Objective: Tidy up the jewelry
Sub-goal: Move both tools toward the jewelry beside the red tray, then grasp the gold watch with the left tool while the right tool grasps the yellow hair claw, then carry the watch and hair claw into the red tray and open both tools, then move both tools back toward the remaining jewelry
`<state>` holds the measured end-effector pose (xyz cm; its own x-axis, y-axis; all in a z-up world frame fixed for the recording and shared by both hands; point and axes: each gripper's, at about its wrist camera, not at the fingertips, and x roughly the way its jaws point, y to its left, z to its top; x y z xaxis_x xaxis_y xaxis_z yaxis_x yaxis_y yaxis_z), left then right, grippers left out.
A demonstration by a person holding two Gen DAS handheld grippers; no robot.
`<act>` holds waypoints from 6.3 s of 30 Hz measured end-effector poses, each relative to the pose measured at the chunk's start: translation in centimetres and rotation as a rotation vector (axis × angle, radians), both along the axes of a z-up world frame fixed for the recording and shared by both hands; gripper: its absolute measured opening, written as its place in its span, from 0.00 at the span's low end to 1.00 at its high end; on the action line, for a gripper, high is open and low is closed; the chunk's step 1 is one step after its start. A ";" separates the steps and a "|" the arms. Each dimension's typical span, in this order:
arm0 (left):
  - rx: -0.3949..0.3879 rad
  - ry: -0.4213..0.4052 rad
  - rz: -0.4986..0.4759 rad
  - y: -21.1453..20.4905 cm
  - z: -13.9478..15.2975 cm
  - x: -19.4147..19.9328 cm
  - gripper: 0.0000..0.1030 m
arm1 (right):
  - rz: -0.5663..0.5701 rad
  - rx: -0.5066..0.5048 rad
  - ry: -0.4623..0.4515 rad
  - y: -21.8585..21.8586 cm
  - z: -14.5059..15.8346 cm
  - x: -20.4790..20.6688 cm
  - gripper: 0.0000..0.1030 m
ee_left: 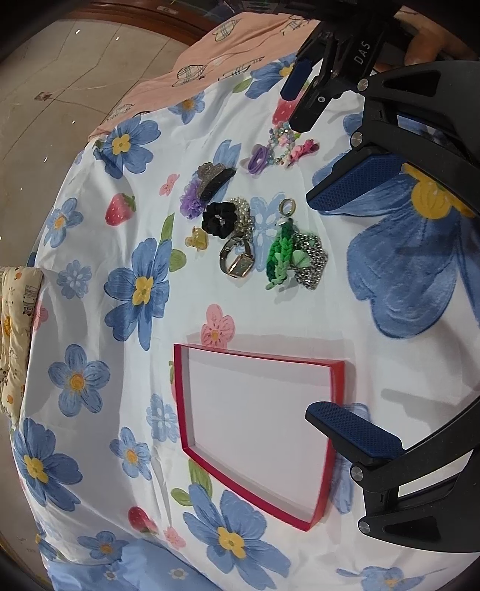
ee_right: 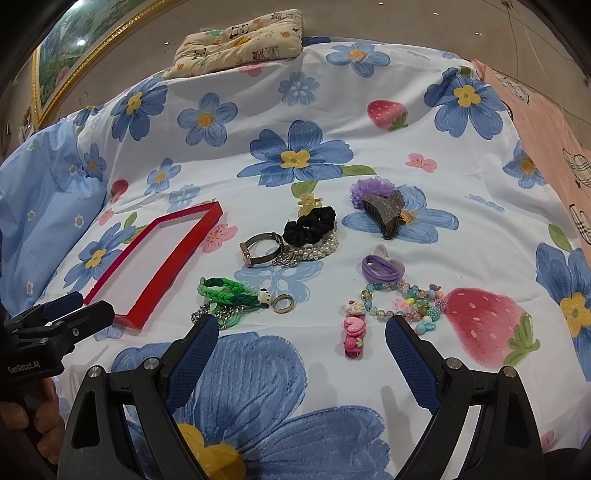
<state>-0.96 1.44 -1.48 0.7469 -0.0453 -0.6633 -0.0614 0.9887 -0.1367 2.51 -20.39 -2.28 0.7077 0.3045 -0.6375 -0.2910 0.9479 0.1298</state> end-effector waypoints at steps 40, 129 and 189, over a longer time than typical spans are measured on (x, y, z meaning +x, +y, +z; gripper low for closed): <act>-0.150 0.329 -0.234 -0.5 -5.3 21.3 0.63 | 0.043 0.097 0.283 2.7 -4.7 23.0 0.56; -0.180 0.355 0.187 25.2 -8.9 20.9 0.09 | 0.556 -0.173 0.322 30.2 -8.2 19.6 0.40; -0.261 0.262 -0.142 4.1 -0.9 12.3 0.54 | 0.050 0.109 0.289 -0.7 -2.2 9.3 0.53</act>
<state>11.34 5.58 -2.34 0.5285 -0.3277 -0.7831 0.0070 0.9242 -0.3819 11.77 -21.13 -4.47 0.4846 0.4116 -0.7718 -0.2729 0.9095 0.3137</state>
